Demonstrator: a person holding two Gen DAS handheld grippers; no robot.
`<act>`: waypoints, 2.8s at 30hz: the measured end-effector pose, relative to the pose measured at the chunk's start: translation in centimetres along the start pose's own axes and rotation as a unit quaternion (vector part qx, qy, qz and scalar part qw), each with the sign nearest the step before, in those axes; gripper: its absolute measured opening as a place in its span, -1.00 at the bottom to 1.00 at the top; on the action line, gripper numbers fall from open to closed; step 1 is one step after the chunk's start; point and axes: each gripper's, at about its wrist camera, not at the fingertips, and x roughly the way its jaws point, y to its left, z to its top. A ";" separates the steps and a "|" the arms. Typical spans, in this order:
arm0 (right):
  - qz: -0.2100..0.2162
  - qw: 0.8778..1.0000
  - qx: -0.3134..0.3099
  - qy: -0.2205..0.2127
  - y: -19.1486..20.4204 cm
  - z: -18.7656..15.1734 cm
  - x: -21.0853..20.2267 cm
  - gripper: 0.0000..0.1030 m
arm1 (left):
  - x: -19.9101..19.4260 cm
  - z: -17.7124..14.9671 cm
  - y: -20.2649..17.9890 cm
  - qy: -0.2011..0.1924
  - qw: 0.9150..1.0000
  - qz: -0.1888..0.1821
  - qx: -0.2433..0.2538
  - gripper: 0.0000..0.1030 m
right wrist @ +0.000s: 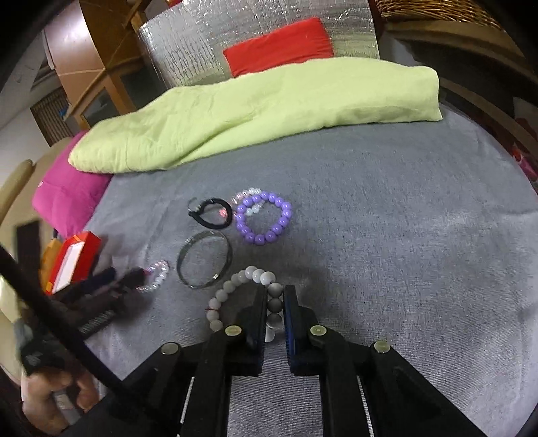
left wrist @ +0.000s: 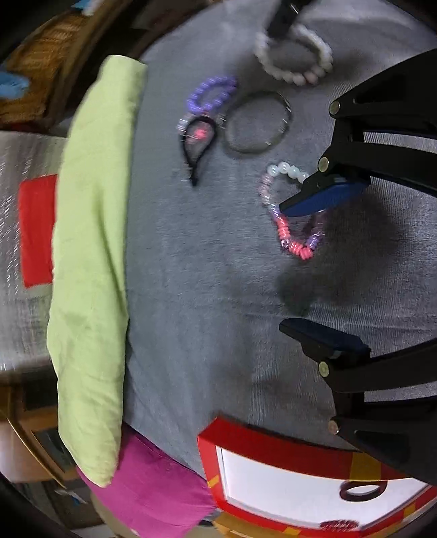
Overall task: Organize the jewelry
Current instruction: 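Grasp the pink-and-clear bracelet with the left tool while the right tool grasps the white bead bracelet, then lift both bracelets and carry them toward the red-rimmed tray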
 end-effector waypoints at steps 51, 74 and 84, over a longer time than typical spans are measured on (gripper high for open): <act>0.057 0.996 0.014 -0.068 0.3 1.3 -3.2 -0.80 | -7.2 0.6 4.3 -0.069 0.987 -0.125 -0.069 -0.86; 0.065 0.996 -0.008 -0.067 1.6 1.0 -3.1 -0.80 | -8.6 -0.2 6.7 -0.092 0.990 -0.082 -0.072 -0.86; 0.064 0.996 -0.021 -0.065 2.7 0.6 -2.8 -0.80 | -9.0 -0.6 8.0 -0.097 0.991 -0.059 -0.075 -0.86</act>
